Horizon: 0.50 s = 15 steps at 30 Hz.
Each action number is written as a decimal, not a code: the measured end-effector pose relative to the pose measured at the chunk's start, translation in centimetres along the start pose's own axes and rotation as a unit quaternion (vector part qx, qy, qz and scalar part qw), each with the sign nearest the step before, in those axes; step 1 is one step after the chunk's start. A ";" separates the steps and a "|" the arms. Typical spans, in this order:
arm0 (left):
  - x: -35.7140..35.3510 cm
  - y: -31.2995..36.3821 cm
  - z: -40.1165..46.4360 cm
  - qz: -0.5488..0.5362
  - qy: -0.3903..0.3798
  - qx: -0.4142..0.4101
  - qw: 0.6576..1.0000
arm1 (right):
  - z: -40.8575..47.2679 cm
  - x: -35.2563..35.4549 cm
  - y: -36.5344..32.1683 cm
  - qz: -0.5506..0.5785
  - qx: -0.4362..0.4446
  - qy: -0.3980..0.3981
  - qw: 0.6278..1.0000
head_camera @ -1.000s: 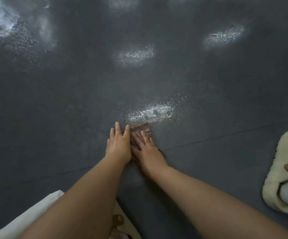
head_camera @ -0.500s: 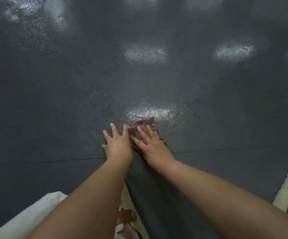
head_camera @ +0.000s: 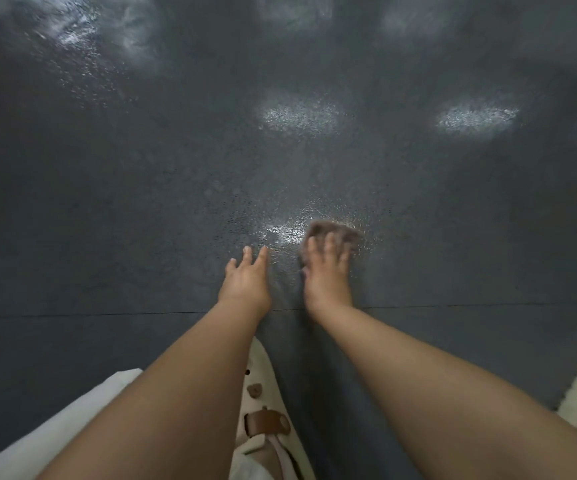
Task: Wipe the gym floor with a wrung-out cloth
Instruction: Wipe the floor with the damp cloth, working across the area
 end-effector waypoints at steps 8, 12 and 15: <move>0.6 -3.5 -4.8 -0.044 0.005 0.036 0.998 | -2.2 2.6 -3.8 0.000 0.100 -0.159 0.982; 1.8 -2.3 -7.7 -0.048 0.042 0.023 0.998 | -4.9 6.1 -3.6 -0.019 0.088 -0.133 0.987; 3.0 -0.9 -9.7 -0.068 0.078 0.000 0.995 | -6.5 8.4 -3.3 -0.027 0.071 -0.115 0.991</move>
Point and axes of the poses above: each hand's wrist, its own z-axis towards the middle knuckle, its own x-axis out of the back of the hand, y = z × x, the point moved 1 cm from there along z, towards the middle knuckle, and after that the axes turned 12 degrees about z, right-handed, at the moved point
